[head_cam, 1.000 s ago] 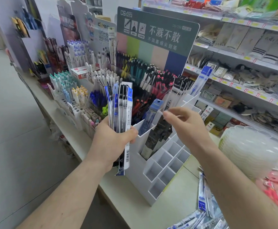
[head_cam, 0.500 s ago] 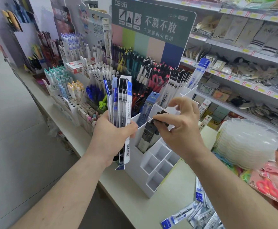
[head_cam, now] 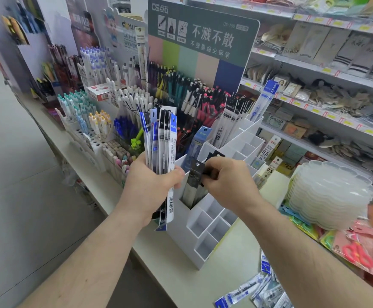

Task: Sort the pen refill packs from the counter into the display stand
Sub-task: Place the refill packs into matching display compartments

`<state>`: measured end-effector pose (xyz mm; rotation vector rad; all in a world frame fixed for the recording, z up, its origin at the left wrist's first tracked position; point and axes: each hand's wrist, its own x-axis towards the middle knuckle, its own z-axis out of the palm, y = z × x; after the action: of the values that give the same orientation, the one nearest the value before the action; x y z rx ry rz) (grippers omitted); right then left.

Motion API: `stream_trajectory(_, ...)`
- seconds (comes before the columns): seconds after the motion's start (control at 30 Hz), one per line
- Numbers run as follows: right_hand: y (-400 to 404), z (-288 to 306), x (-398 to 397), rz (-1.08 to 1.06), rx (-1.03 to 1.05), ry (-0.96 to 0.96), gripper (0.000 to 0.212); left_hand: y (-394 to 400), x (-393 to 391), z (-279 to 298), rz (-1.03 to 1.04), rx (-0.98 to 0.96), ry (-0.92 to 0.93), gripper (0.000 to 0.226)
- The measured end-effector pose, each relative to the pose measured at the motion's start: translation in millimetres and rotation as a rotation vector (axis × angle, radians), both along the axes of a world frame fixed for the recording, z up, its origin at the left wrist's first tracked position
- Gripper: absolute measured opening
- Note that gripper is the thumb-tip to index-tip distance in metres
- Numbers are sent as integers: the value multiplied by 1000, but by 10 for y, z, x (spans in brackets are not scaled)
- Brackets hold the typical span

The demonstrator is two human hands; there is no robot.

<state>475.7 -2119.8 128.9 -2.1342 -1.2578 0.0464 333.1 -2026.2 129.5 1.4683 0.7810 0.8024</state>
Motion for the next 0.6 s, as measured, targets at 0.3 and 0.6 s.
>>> stream_trajectory(0.3,401,446,215,-215,-23,292,39,-81,36,-10,-7,-43,-38,19)
stream_trajectory(0.6,32,892,416,-282,527,440,18,-220,93,-26,-71,-95,-48,35)
